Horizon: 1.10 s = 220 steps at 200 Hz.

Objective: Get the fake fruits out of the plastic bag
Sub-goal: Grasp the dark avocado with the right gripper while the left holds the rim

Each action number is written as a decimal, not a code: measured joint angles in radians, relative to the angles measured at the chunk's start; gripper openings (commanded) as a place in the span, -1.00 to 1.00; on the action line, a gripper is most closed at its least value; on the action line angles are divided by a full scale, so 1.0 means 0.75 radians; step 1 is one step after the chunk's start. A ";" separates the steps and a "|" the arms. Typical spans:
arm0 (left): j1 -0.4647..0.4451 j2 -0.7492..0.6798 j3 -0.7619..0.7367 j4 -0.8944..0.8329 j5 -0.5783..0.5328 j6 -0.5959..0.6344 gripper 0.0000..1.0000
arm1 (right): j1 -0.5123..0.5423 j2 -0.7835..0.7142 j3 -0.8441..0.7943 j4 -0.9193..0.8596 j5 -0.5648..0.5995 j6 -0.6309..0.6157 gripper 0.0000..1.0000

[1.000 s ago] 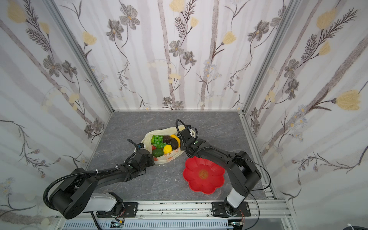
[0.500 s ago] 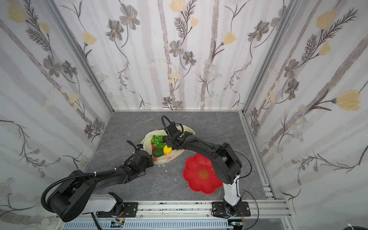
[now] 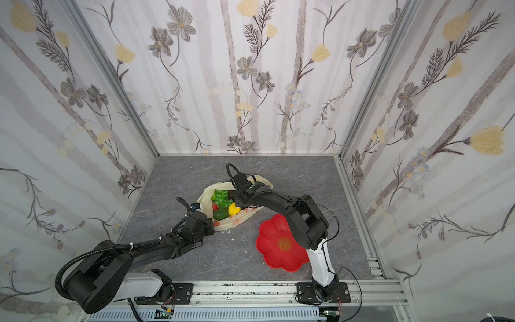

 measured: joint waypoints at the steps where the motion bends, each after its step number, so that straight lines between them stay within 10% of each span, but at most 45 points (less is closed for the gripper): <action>1: 0.000 0.000 -0.001 0.000 0.001 -0.001 -1.00 | 0.000 0.002 0.000 -0.001 0.000 0.001 0.02; 220: -0.001 -0.045 -0.051 0.063 0.004 0.040 -1.00 | 0.020 -0.065 -0.024 0.008 -0.012 -0.006 -0.15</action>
